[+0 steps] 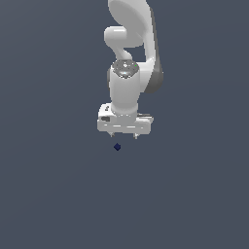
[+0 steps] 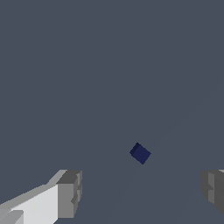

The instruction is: Pick up the object and move it to a goal position.

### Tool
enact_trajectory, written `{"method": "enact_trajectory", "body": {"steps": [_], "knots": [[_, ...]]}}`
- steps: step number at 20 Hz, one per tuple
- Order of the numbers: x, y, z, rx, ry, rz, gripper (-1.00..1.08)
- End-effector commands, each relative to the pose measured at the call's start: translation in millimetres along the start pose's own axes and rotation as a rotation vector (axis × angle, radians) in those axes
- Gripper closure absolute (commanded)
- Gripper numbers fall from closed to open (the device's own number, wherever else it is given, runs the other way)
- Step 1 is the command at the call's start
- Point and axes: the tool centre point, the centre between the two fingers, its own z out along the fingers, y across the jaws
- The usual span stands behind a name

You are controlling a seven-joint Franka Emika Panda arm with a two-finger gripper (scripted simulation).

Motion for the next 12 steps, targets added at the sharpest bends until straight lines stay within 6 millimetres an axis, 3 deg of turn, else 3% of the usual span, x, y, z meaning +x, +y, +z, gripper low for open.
{"method": "enact_trajectory", "body": {"steps": [1,12], "knots": [[-2,2,9,0.003,-0.006,0.057,-0.92],[-16,20,63,0.006,-0.041,0.404,-0.92]]}}
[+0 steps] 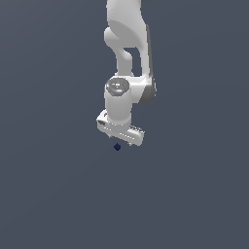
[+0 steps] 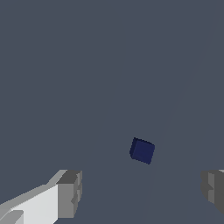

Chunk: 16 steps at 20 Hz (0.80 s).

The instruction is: Pick up the object and move it to a goal position.

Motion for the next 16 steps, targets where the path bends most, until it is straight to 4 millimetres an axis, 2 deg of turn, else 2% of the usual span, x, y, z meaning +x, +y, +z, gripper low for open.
{"method": "enact_trajectory", "body": {"steps": [1,8,16], "knots": [[-1,5,12,-0.002,-0.006,0.078,-0.92],[-5,16,34,-0.008,-0.017,0.231,-0.92],[-7,22,44,-0.013,-0.020,0.301,-0.92]]}}
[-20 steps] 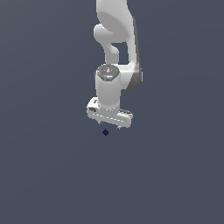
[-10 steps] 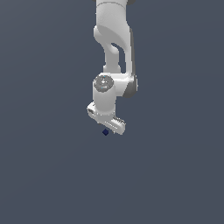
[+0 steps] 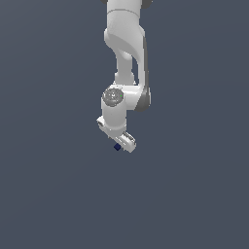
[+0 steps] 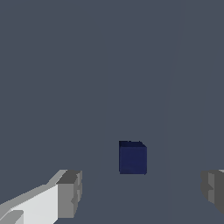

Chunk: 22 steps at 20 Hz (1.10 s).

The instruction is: Pick up the object and move it to a goal position.

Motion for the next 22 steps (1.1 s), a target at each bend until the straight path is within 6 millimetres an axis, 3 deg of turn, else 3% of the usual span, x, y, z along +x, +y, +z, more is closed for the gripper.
{"method": "enact_trajectory", "body": {"steps": [1,6,15,20,21,22], "knots": [[0,1,1,0.000,0.000,0.009,-0.92],[0,0,6,0.000,0.000,0.004,-0.92],[-1,1,44,0.000,0.000,0.009,-0.92],[0,1,51,0.000,0.000,0.009,-0.92],[0,1,51,0.000,0.000,0.009,1.08],[0,1,51,0.000,0.000,0.009,1.08]]}}
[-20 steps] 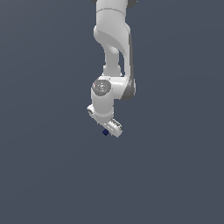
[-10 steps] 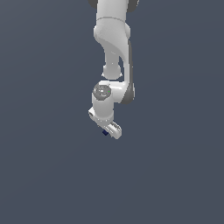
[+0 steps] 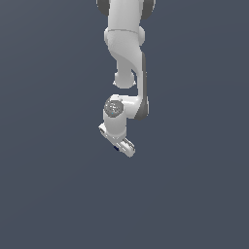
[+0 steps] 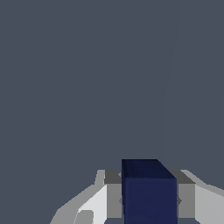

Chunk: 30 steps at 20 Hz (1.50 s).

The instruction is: Pick up the object and move it to a goal position.

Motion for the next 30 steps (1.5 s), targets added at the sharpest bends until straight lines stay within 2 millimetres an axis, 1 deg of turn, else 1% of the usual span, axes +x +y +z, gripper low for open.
{"method": "enact_trajectory", "body": {"steps": [1,11,16,20,23,26,30], "knots": [[0,0,0,0.001,0.001,0.000,1.08],[0,-1,-1,0.001,0.001,-0.001,1.08],[2,-4,-16,0.001,0.001,-0.001,1.08],[5,-9,-40,0.001,0.001,0.000,1.08],[7,-15,-63,0.001,0.001,0.000,1.08],[11,-21,-91,0.000,0.001,0.001,1.08],[17,-31,-134,0.000,0.002,0.001,1.08]]}}
